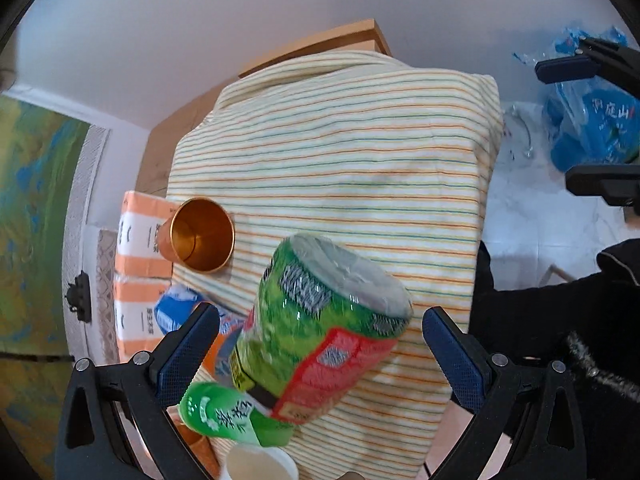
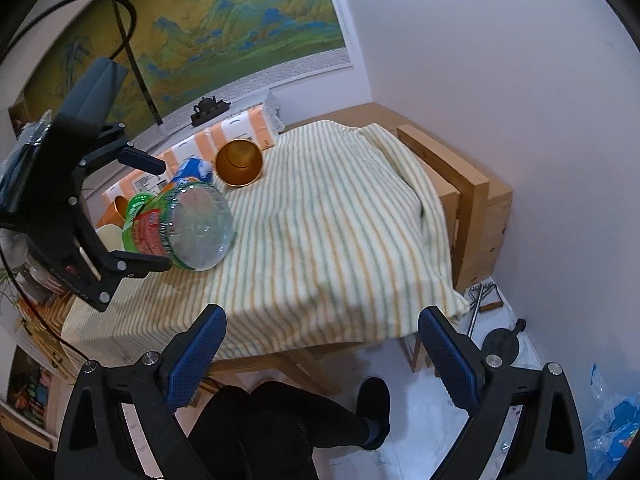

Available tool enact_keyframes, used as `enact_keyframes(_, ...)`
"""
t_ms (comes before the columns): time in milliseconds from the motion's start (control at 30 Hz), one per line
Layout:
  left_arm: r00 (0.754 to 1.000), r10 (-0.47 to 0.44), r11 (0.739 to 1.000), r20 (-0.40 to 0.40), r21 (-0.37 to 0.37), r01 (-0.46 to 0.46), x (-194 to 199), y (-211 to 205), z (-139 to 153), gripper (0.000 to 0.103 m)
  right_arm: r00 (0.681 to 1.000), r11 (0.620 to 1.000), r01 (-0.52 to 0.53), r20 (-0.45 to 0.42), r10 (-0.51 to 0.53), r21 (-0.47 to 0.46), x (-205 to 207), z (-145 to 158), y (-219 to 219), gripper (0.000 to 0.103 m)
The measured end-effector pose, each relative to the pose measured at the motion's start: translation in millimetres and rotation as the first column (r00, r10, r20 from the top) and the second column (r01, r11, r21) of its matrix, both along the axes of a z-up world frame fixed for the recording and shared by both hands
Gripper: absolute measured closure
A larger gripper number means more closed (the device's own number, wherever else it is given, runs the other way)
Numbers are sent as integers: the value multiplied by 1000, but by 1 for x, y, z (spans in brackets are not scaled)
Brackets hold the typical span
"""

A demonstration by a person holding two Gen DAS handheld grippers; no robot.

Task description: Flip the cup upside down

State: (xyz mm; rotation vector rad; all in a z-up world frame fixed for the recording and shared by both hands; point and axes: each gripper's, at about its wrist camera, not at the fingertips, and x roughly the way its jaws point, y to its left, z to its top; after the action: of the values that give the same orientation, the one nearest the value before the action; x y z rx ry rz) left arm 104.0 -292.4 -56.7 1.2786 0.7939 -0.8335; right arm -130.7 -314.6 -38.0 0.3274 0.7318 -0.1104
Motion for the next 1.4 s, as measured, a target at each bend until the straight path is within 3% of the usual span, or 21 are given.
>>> enact_keyframes(333,1000,-19,997,-12,74,20,6,-10,-15,0,1000,1000,-7,-23,7,27,4,-9,-5,8)
enact_keyframes(533,1000,-2,997,-19,78,3,9,-10,-18,0,1000,999,-3,-18,4,39,5,-10,-6,8)
enact_keyframes(633,999,4,997,-52,80,0,9,-9,-20,9,1000,999,3,-20,-2,39,4,-10,-6,8)
enact_keyframes(800,998,20,999,-59,50,-17,9,-7,-17,10,1000,999,11,-19,-10,36,4,-9,-8,8)
enact_keyframes(967,996,46,998,-74,-30,-48,11,-2,2,10,1000,1000,7,-19,-7,30,5,-8,-6,8)
enact_keyframes(1167,989,110,973,-96,-195,-127,14,17,36,10,1000,1000,-9,-12,9,22,5,-4,0,8)
enact_keyframes(1333,973,170,916,-154,-339,-213,11,49,53,10,1000,999,-31,-2,31,15,9,-1,7,8)
enact_keyframes(1400,961,204,878,-186,-399,-263,14,64,58,10,999,999,-46,5,46,17,11,0,12,8)
